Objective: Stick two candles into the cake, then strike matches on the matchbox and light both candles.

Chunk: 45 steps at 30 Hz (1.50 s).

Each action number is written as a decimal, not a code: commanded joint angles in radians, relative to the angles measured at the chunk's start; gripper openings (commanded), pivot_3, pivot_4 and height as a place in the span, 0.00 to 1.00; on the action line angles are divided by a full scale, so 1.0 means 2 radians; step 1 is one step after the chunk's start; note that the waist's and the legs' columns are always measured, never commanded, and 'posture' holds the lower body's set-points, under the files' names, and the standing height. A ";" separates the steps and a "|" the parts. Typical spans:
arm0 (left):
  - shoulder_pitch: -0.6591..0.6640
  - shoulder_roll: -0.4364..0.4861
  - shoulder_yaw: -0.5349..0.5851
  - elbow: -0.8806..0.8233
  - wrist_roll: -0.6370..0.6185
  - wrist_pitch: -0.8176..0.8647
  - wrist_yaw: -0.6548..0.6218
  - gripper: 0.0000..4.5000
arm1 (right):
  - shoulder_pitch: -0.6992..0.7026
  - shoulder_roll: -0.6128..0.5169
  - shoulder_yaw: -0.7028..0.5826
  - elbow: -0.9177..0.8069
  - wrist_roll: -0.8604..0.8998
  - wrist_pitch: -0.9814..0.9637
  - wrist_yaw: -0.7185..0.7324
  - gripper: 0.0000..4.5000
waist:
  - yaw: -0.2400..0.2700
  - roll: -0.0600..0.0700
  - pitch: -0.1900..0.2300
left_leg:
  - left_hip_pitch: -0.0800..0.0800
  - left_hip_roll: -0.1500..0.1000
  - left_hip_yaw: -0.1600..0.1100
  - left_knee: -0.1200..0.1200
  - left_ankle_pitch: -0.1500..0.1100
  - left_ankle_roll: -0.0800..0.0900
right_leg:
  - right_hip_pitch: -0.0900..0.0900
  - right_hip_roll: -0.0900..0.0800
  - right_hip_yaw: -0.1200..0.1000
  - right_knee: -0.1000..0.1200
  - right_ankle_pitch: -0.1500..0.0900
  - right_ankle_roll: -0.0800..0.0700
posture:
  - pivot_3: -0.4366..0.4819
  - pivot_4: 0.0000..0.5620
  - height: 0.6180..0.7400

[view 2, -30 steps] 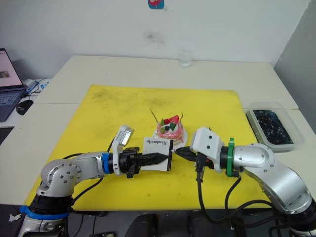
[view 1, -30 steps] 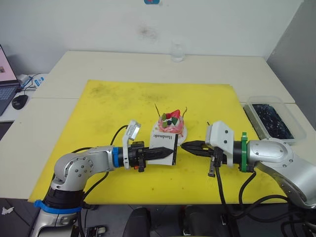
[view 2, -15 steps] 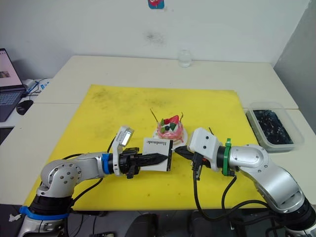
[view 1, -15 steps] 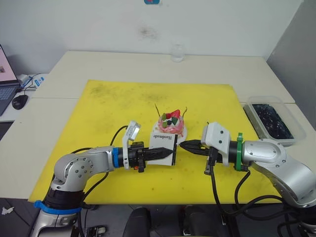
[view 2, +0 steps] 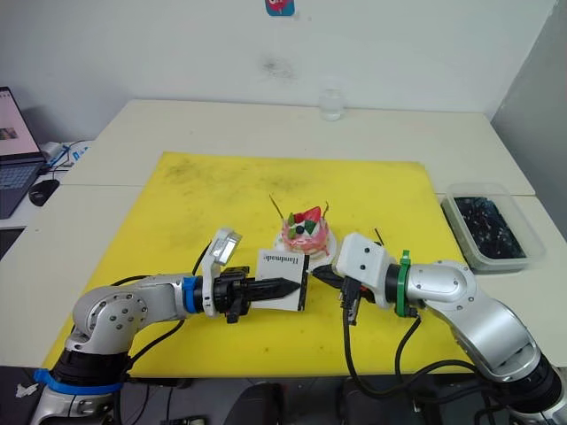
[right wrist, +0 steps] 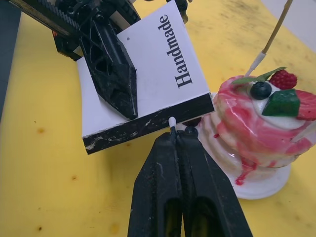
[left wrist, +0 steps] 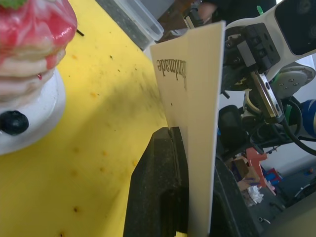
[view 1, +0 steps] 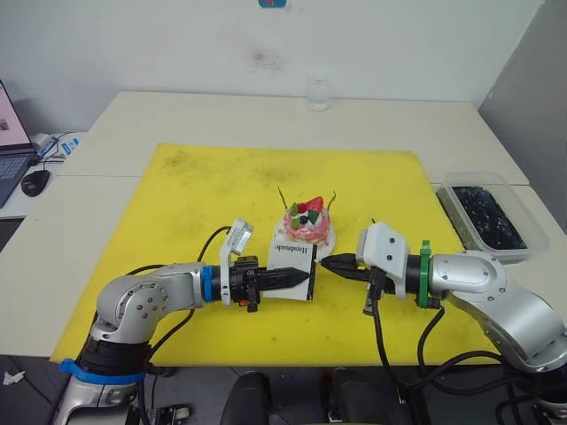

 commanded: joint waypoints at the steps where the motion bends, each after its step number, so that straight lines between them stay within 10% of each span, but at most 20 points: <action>1: -0.009 -0.003 -0.023 -0.011 -0.004 -0.001 -0.030 0.00 | -0.016 0.013 0.001 -0.007 -0.001 -0.010 -0.001 0.01 | 0.000 0.000 0.000 | 0.000 0.000 0.000 0.000 0.000 0.000 | 0.000 0.000 0.000 0.000 0.000 0.000 | 0.48 0.27 1.00; 14: 0.056 0.046 0.039 -0.058 -0.055 0.034 -0.017 0.00 | -0.004 0.035 -0.134 -0.027 -0.011 -0.001 -0.077 0.01 | 0.000 0.000 0.000 | 0.000 0.000 0.000 0.000 0.000 0.000 | 0.000 0.000 0.000 0.000 0.000 0.000 | 0.48 0.27 1.00; 29: 0.078 0.049 0.058 -0.059 -0.052 0.024 0.011 0.00 | -0.150 0.116 0.045 0.071 -0.118 -0.040 -0.115 0.01 | 0.002 0.000 0.000 | 0.000 0.000 0.000 0.000 0.000 0.000 | 0.000 -0.001 0.000 0.000 0.000 0.000 | 0.48 0.27 1.00; 45: 0.077 0.043 0.052 -0.056 -0.048 0.012 0.020 0.00 | -0.163 0.169 0.062 0.147 -0.182 -0.100 -0.105 0.01 | 0.000 0.000 0.000 | 0.000 0.000 0.001 0.000 0.000 0.000 | 0.000 0.000 0.000 0.001 0.000 0.000 | 0.48 0.27 1.00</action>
